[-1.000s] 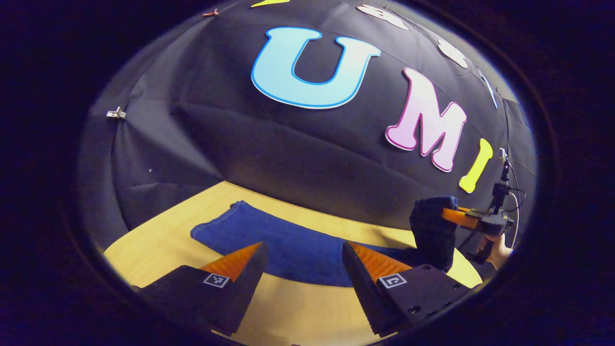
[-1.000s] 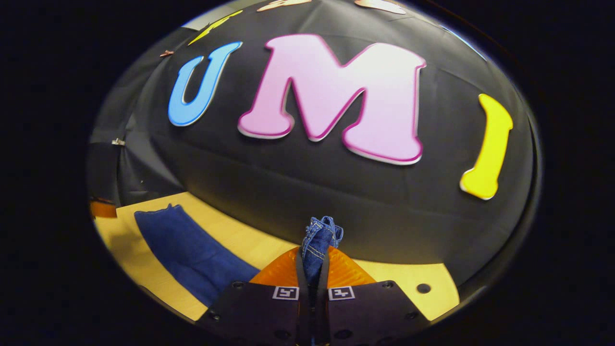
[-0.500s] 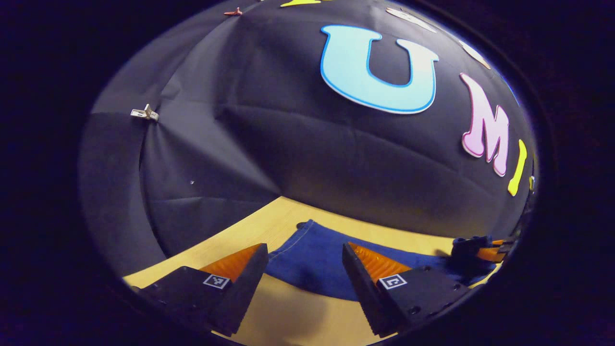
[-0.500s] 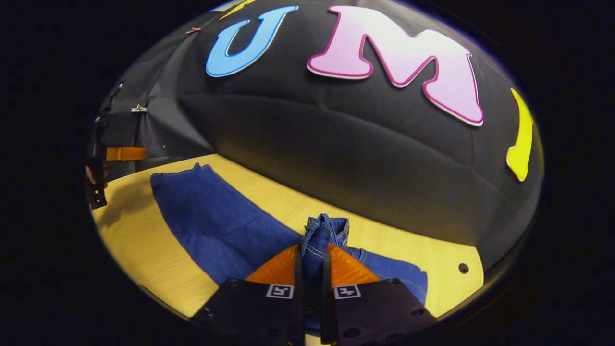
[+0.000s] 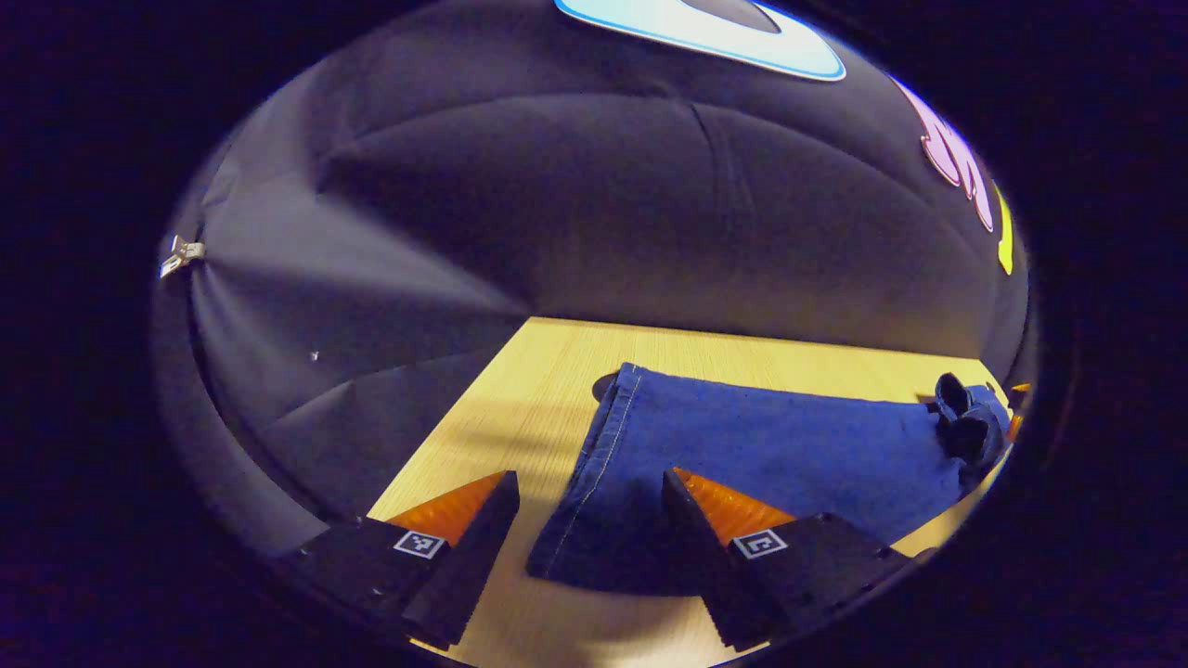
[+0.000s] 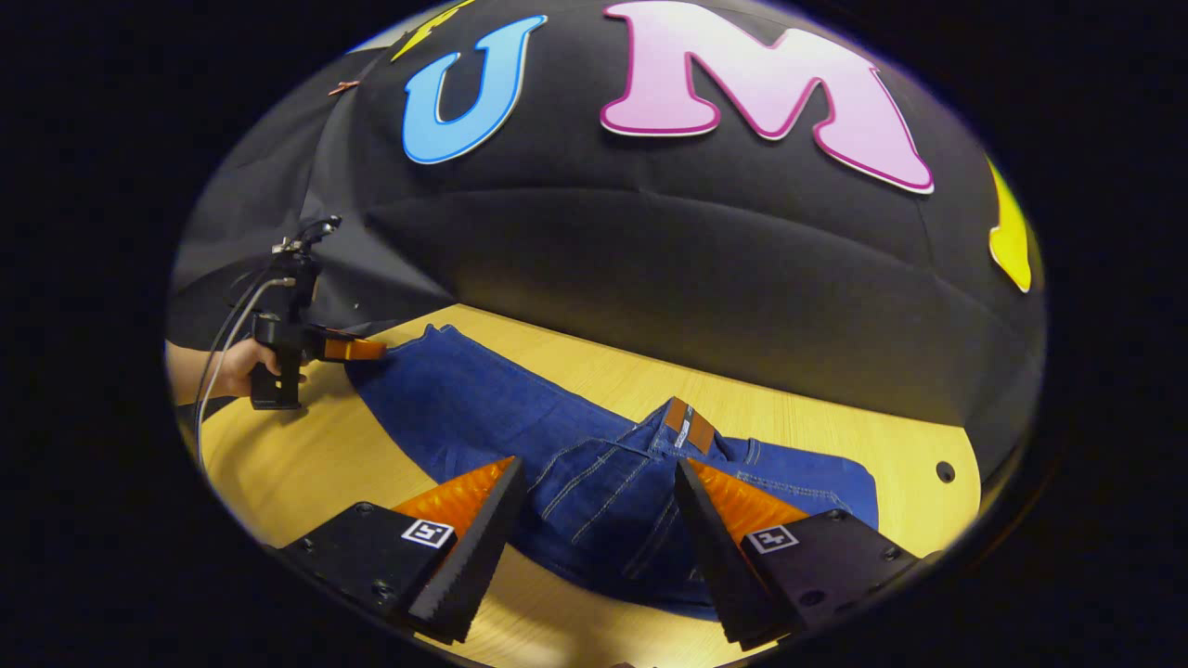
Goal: Grasp the waist and the cuffs of the jeans and fold them to make the two legs overlap; first hold the waist and fold one-third of the jeans toward the cuffs, then hold the cuffs and fold the remaining one-third in the same direction to finish folding.
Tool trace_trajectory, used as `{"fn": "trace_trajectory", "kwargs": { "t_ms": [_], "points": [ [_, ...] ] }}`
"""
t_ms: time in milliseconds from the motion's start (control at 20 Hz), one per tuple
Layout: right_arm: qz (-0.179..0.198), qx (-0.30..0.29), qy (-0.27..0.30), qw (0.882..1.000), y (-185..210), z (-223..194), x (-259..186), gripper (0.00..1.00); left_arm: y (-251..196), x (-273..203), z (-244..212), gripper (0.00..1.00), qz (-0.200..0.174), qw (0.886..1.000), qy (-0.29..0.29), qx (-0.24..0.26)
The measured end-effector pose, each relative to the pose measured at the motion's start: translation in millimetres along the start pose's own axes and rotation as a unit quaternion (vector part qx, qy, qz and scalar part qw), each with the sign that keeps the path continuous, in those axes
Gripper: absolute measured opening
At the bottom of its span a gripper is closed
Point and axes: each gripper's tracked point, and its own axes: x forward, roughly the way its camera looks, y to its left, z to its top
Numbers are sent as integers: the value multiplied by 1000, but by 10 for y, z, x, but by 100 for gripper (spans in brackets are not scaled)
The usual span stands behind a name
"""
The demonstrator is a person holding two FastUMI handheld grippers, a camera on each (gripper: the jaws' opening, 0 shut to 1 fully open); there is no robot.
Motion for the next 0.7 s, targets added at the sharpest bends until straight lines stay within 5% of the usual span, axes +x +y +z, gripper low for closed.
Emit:
{"fn": "trace_trajectory", "kwargs": {
  "t_ms": [500, 700],
  "points": [
    [-45, 40, 33, 998, -448, -353, -429, 98, -79, 14, -119, 96, -51, 996, 72, 24],
    [-48, 53, 36, 997, -458, -431, -469, 93, -282, 37, -153, 50, -74, 994, 80, 19]
  ]
}}
